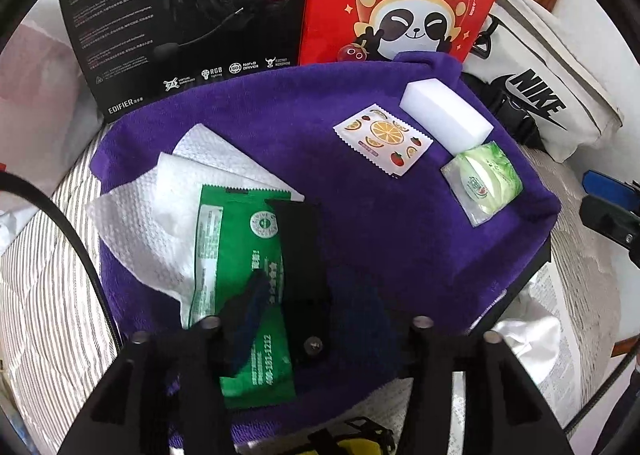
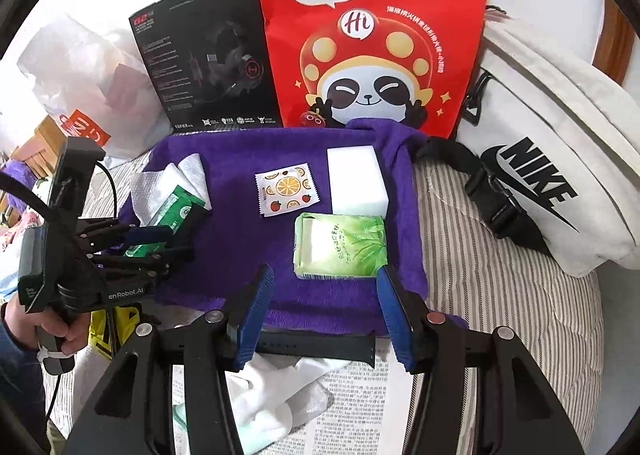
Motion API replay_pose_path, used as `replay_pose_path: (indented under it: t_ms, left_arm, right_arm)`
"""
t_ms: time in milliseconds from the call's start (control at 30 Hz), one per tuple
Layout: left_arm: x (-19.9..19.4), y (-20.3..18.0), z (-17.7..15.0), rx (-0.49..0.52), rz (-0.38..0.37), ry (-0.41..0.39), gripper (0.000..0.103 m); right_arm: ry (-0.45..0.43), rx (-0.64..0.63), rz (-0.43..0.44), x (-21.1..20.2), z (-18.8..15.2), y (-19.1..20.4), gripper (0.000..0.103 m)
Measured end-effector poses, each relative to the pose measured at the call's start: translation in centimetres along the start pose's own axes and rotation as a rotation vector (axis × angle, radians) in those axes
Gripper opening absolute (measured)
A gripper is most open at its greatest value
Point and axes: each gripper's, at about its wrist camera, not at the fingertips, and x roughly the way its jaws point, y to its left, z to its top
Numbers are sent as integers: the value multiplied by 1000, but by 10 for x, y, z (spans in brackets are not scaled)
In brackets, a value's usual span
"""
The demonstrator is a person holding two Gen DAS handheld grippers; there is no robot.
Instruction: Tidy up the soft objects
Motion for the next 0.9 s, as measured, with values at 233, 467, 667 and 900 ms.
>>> replay_pose_path:
  t_ms: [233,467,667,900]
  left_arm:
    - [-30,-4,-5,-3,23,-45,62]
    - [-75,6,-33,-13,42,-103,64]
    - [-94,25,-71,-56,64,-108,64]
    - [-85,39,-117,-136,53,-88,64]
  right_arm:
    - [-10,15,0,-19,-14,-3,55]
    - [-5,35,12,-29,-36,2,59]
    - [22,41,42,-27,-55,12,59]
    - [42,36,50,-27,-70,21,59]
